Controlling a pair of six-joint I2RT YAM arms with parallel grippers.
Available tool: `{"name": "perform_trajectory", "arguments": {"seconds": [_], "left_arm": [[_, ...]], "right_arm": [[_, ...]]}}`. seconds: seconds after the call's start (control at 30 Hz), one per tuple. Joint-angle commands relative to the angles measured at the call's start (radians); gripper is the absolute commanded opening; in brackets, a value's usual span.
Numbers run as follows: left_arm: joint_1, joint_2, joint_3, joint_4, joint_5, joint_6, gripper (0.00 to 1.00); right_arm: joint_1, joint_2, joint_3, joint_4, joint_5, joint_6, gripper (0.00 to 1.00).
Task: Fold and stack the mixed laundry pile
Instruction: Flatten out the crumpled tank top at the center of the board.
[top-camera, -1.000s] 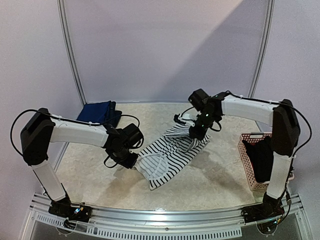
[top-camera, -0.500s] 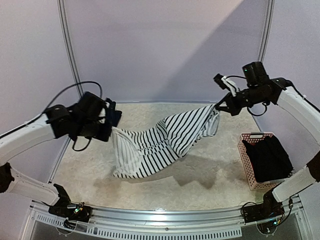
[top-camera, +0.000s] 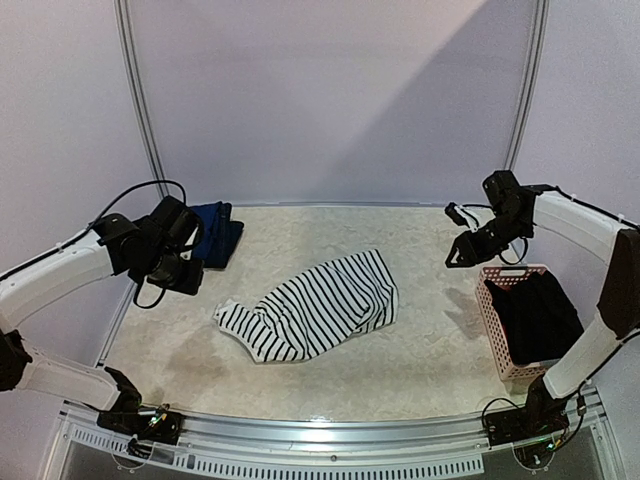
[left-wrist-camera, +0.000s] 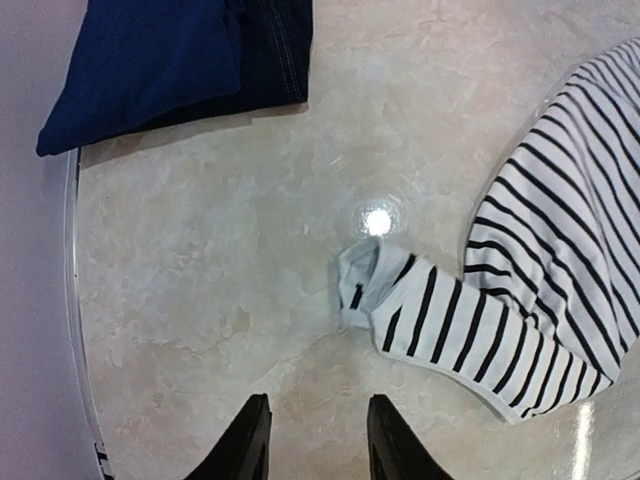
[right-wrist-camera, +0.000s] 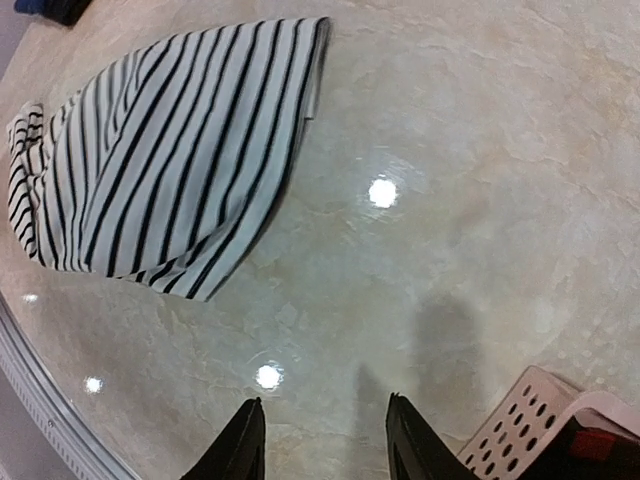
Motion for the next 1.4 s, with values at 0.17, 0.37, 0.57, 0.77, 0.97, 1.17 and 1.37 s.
{"name": "perform_trajectory", "arguments": {"seconds": [0.17,0.37,0.57,0.77,0.97,1.17,1.37], "left_arm": [[-0.028,0.001,-0.024,0.137,0.225,0.036,0.35],[-0.172,0.085,-0.054,0.136,0.342,0.138,0.34],[-0.273,0.073,-0.166,0.256,0.488,0.153,0.39],[-0.364,0.153,-0.208,0.361,0.384,0.117,0.45],[-0.441,0.28,-0.223,0.435,0.214,0.144,0.45],[-0.457,0.391,-0.213,0.446,0.122,0.182,0.41],[-0.49,0.393,-0.14,0.365,0.036,0.189,0.06]], "right_arm": [[0.417,-0.137,-0.224,0.088,0.148,-0.44,0.39],[0.521,-0.005,-0.235,0.154,0.185,-0.533,0.39],[0.551,0.118,-0.19,0.242,0.238,-0.614,0.44],[0.554,0.24,-0.128,0.315,0.28,-0.631,0.45],[0.554,0.32,-0.114,0.345,0.319,-0.653,0.41],[0.554,0.324,-0.126,0.334,0.31,-0.64,0.08],[0.554,0.216,-0.117,0.222,0.248,-0.613,0.0]]}}
